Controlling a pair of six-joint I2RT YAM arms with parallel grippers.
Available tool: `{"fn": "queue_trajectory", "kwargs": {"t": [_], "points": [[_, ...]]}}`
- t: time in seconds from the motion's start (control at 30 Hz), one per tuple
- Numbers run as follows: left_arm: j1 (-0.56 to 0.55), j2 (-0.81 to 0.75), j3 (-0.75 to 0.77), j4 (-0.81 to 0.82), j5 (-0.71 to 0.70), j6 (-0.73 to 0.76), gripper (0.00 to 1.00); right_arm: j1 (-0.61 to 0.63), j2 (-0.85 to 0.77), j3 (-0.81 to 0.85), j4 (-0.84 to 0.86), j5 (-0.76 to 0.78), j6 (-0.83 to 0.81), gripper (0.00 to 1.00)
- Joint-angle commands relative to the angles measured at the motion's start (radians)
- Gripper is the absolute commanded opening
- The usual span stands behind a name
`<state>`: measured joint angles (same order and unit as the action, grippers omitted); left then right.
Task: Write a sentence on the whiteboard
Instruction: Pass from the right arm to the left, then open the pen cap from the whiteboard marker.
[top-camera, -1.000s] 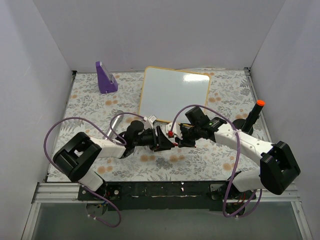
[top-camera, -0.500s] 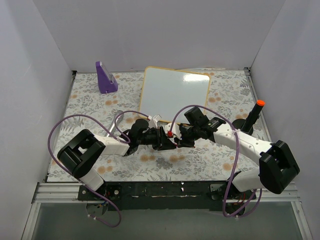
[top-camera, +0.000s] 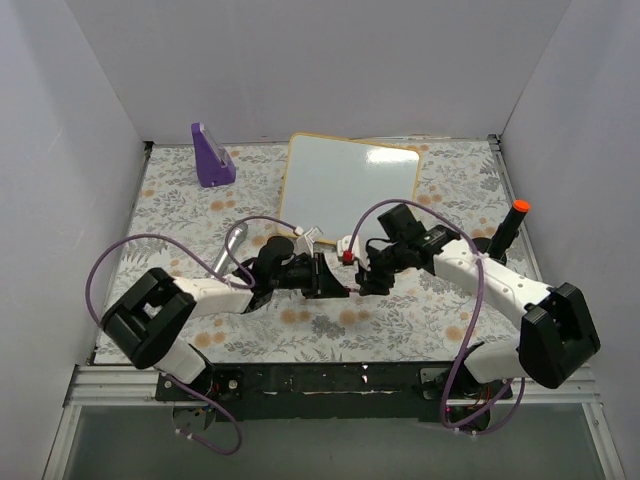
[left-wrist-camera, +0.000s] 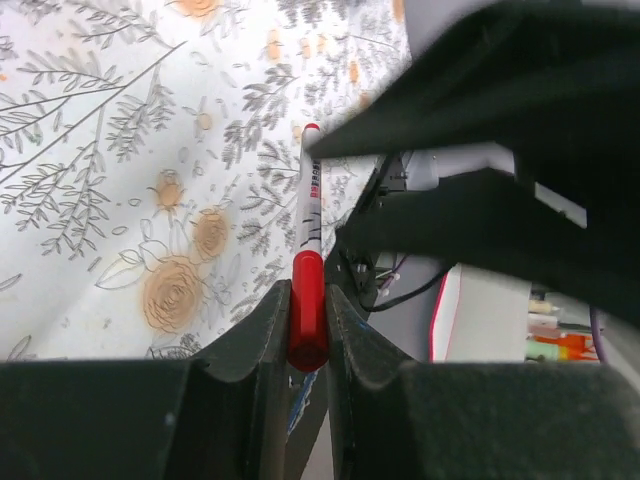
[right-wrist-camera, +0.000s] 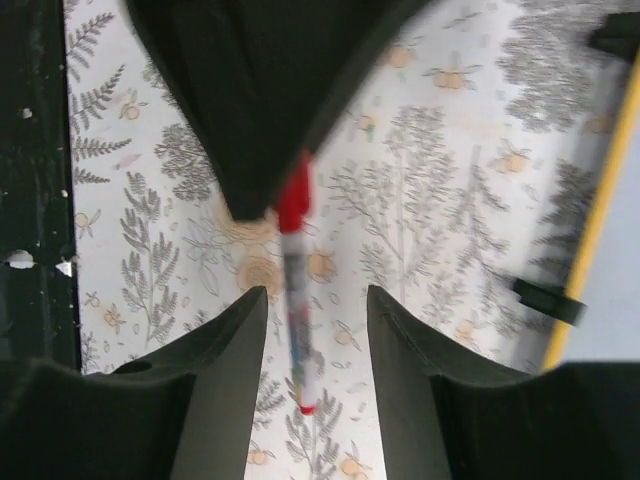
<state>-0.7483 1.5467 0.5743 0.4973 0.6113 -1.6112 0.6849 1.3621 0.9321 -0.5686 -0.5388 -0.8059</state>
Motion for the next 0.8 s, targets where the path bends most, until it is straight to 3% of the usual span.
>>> {"fn": "queue_trajectory", "kwargs": {"t": [0.0, 0.27, 0.33, 0.5, 0.77], "points": [[-0.003, -0.221, -0.054, -0.02, -0.042, 0.203, 0.0, -0.131, -0.095, 0.111, -0.155, -0.177, -0.085, 0.55], [-0.003, -0.603, -0.178, 0.117, -0.125, 0.342, 0.0, -0.245, -0.215, 0.299, -0.258, -0.274, -0.063, 0.58], [-0.003, -0.678, -0.206, 0.17, -0.133, 0.344, 0.0, -0.292, -0.21, 0.398, -0.281, -0.373, -0.039, 0.59], [-0.002, -0.709, -0.177, 0.201, -0.121, 0.378, 0.0, -0.305, -0.193, 0.422, -0.332, -0.704, 0.031, 0.62], [-0.003, -0.683, -0.157, 0.28, -0.078, 0.326, 0.0, -0.292, -0.195, 0.271, -0.225, -0.794, 0.128, 0.65]]}}
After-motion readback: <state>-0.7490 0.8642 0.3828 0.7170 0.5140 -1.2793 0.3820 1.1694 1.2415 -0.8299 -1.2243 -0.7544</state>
